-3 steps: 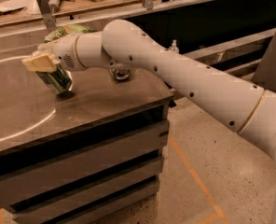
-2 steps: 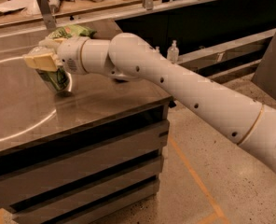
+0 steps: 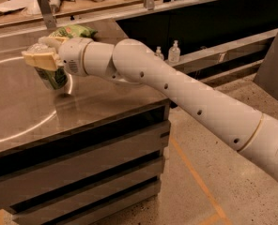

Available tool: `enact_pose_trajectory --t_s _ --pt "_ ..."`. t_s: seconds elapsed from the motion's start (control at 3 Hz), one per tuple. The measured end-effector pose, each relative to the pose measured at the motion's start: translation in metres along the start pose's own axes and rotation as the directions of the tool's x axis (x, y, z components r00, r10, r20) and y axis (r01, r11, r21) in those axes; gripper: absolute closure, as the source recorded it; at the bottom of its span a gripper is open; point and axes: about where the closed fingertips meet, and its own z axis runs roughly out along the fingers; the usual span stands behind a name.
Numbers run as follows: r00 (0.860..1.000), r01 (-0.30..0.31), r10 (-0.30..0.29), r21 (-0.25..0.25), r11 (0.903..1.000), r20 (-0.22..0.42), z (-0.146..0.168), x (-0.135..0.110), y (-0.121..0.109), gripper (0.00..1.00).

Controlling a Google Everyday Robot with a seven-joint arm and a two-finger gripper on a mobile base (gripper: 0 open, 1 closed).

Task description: Place green can upright

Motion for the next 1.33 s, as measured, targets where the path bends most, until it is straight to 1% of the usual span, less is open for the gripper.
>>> enact_pose_trajectory --t_s 0.33,0.67,1.0,1.33 --pt "0.999 -0.021 0.020 0.015 0.9997 0.028 -0.002 0.003 0.000 1.00" --pt "0.995 -0.052 0.050 0.028 0.9982 0.084 -0.004 0.008 0.003 1.00" --pt "0.994 -0.074 0.071 0.022 0.9970 0.086 -0.001 0.009 0.011 0.85" --pt "0.993 -0.095 0.094 0.020 0.9952 0.069 0.001 0.013 0.016 0.62"
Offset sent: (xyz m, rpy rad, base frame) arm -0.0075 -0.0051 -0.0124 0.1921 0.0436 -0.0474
